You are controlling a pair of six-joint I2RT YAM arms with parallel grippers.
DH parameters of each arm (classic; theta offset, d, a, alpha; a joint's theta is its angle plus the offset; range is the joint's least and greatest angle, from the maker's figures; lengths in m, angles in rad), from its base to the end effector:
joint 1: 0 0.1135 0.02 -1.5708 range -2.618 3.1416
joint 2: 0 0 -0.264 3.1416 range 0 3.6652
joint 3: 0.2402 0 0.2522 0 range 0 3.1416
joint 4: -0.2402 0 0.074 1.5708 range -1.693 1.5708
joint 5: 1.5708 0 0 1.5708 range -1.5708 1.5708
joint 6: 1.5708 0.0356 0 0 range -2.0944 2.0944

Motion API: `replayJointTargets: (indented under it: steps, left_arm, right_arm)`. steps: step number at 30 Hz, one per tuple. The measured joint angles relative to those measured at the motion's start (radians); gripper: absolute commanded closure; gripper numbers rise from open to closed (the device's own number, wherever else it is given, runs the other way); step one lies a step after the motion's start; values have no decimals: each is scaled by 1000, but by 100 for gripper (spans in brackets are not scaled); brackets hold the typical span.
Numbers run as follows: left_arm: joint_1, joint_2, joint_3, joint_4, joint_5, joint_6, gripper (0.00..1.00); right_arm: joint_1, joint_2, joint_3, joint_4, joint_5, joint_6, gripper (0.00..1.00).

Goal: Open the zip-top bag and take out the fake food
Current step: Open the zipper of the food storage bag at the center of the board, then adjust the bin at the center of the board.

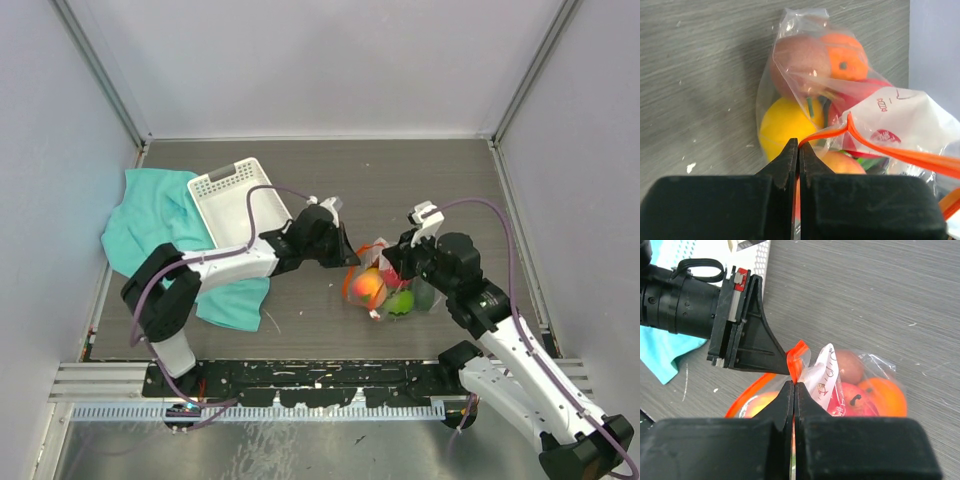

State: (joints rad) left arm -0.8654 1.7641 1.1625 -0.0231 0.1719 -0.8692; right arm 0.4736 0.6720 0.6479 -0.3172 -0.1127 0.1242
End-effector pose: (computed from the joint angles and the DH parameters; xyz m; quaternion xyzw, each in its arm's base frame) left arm 0.2515 -0.3048 0.2196 0.0374 0.8870 -0.3956 0.2354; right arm 0.1431 0.0778 0.2953 -0.1737 0.7976 0.2135 0.5368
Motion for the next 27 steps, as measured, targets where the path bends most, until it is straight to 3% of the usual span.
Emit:
replayJointTargets:
  steps: [8, 14, 21, 27]
  left_arm:
    - [0, -192, -203, 99, -21, 56, 52]
    - [32, -396, -392, 194, -15, 94, 34]
    - [215, -695, -529, 109, -23, 124, 2]
    - [397, -873, -536, -85, -30, 198, 2]
  right_arm:
    - [0, 0, -57, 99, -101, 66, 100]
    - [0, -6, -89, 152, -152, 93, 100]
    - [0, -20, -98, 177, -182, 97, 100]
    - [0, -22, -108, 190, -190, 97, 100]
